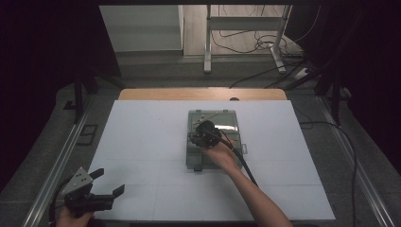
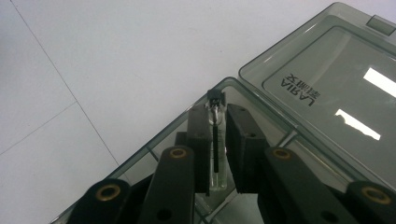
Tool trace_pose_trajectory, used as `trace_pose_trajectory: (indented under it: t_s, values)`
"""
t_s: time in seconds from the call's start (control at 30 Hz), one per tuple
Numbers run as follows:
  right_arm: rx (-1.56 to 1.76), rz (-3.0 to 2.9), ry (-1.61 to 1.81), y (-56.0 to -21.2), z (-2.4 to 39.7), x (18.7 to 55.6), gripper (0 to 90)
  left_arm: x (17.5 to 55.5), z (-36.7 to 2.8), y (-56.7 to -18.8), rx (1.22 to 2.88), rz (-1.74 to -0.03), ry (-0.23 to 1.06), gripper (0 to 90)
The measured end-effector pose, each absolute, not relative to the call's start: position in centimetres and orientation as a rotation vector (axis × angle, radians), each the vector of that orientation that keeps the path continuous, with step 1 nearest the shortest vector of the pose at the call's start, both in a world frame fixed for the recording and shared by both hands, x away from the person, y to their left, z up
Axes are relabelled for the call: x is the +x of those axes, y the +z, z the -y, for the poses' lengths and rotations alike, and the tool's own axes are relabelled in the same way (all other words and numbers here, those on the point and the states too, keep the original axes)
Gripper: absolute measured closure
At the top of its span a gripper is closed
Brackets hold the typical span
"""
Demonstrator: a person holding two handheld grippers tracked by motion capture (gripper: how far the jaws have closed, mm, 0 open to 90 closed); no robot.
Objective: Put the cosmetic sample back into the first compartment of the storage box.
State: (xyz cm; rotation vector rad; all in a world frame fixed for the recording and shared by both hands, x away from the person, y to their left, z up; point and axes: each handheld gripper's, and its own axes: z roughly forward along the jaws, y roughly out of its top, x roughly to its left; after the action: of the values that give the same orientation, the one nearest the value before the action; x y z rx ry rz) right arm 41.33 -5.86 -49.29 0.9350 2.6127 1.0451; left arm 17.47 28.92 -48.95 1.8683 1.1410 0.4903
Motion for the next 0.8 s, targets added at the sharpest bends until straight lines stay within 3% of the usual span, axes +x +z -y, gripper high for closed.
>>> trace_pose_trajectory:
  t_s: [0.8]
  values:
    - [0.943, -2.613, 1.114, -48.3, 7.1, 40.2, 63.1, 17.6, -28.9, -49.0, 1.87, -1.139, 0.48, 2.7]
